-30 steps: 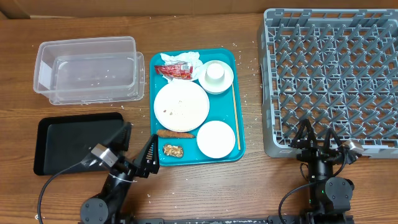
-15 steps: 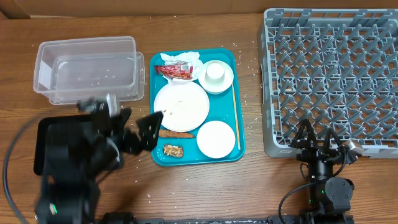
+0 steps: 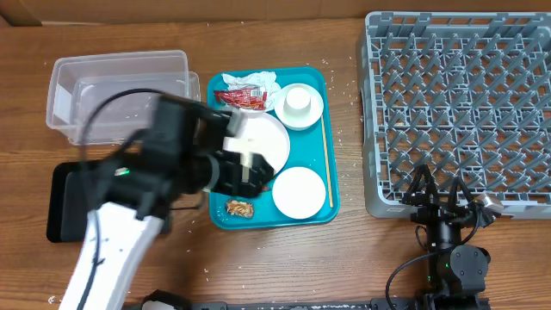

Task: Sort waste into correct bins and load items into the dishwasher
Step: 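Move the left gripper over the white rice plate on the teal tray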

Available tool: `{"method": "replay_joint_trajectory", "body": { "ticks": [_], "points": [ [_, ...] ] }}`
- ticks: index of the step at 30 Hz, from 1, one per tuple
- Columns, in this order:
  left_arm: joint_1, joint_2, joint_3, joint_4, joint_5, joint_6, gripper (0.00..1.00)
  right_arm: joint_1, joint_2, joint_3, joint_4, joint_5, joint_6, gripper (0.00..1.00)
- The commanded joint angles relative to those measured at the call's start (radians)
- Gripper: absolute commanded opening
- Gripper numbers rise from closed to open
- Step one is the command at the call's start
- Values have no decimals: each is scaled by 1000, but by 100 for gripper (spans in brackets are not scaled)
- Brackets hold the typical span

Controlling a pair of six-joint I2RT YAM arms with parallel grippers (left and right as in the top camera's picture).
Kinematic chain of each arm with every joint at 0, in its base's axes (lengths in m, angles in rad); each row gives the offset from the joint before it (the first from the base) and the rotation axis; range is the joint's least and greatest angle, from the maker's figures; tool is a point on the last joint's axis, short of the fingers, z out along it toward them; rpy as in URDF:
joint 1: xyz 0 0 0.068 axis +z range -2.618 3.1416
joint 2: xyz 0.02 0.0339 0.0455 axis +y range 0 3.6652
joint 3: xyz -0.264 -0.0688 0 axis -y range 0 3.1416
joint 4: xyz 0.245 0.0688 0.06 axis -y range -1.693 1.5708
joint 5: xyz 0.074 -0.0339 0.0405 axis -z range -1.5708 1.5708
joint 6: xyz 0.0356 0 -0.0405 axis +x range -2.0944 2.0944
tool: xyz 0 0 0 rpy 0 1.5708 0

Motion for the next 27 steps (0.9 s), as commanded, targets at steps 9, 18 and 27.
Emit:
{"method": "replay_joint_trajectory", "body": {
  "ticks": [9, 18, 27],
  "points": [
    [-247, 174, 36, -8, -188, 1, 100, 5, -9, -10, 5, -3, -11, 100],
    [-299, 315, 37, 39, -188, -16, 100, 5, -9, -10, 5, -3, -11, 100],
    [-302, 424, 37, 153, -325, -145, 100, 5, -9, -10, 5, -3, -11, 100]
  ]
}}
